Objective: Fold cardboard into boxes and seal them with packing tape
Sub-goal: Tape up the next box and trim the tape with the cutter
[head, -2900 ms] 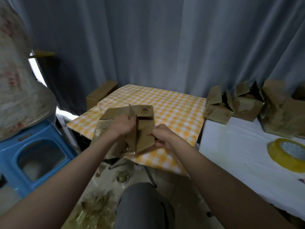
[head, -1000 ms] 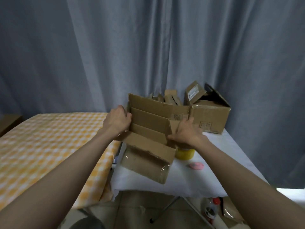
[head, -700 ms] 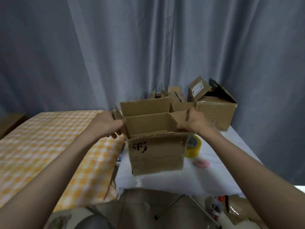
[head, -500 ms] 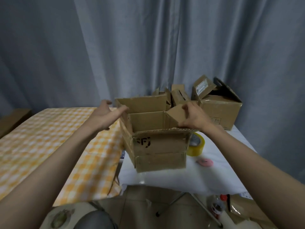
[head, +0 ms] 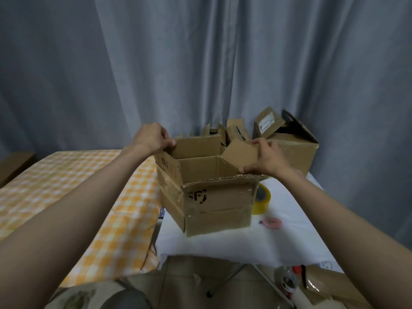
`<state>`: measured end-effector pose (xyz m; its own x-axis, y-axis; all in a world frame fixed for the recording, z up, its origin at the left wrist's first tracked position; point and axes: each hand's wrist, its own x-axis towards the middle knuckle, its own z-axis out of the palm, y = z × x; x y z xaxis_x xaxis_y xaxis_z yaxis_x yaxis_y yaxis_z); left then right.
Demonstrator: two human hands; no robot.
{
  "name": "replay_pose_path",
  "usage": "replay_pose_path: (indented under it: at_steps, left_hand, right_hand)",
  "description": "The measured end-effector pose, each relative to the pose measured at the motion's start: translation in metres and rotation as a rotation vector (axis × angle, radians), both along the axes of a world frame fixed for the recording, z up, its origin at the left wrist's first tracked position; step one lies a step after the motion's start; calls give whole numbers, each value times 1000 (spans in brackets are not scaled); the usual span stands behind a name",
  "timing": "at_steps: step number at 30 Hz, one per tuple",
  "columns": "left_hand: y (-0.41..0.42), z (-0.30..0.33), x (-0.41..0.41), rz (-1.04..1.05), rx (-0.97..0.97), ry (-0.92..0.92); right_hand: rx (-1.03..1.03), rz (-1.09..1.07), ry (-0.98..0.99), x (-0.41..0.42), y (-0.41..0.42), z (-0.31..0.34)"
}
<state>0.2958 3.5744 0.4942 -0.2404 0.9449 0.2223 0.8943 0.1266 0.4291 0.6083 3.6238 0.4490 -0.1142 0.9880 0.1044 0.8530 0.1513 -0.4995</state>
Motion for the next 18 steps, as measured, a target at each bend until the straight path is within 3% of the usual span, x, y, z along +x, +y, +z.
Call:
replay_pose_path:
  at_steps: [5,12,15,18]
  left_hand:
    - [-3,0,4,6,-7,-1]
    - [-12,5,17,13,-30,-8]
    - [-19,1,26,2,-53,-39]
    - [-28,-5,28,33,-28,-44]
  right_hand:
    - [-271,-176,424,17,-8,4]
    - [-546,-37,552,9,-20,21]
    - [-551,14,611,-15,-28,19]
    - [-416,-34,726,-26,-26,21]
